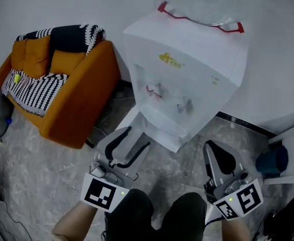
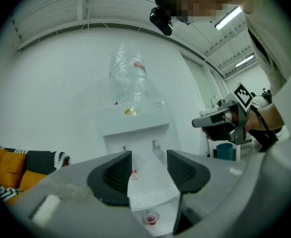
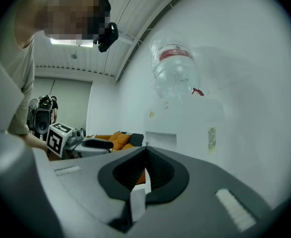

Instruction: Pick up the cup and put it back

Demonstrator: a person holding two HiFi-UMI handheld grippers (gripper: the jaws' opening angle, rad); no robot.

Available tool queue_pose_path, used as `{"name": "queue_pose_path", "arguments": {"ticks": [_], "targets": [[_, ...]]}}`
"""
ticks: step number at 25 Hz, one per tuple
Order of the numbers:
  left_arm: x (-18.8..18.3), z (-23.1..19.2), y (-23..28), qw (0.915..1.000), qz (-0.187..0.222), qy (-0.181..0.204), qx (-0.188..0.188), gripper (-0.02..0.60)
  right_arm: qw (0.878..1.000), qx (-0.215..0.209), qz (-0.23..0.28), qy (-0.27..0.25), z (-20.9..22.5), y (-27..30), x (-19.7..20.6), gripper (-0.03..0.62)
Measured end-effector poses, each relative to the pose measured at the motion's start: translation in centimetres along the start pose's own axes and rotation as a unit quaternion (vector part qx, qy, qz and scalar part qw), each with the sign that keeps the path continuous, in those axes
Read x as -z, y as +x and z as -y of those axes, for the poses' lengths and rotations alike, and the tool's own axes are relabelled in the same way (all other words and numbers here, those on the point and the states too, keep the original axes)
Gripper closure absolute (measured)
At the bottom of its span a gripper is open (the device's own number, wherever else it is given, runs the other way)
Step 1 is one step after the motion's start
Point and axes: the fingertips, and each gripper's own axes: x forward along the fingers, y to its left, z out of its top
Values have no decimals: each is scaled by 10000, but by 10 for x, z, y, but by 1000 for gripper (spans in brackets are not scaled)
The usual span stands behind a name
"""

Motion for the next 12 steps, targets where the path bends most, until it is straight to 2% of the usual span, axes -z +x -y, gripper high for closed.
{"name": "queue_pose_path", "arguments": {"ticks": [5,8,10,12], "targets": [[66,3,3,9998,9,-182,-97,353,9995,-62,109,-291,-5,4,63,591],[94,6,10,9999,137,16,-32,353,9980,-135,228,-577,-12,4,87,591],[116,9,15,9999,110,-43,-3,353,9985,-205,277,-436,-10,6,107,591],[134,13,23,9998,130,-83,123,351,9989,-241,402,-85,-3,10,125,591]]}}
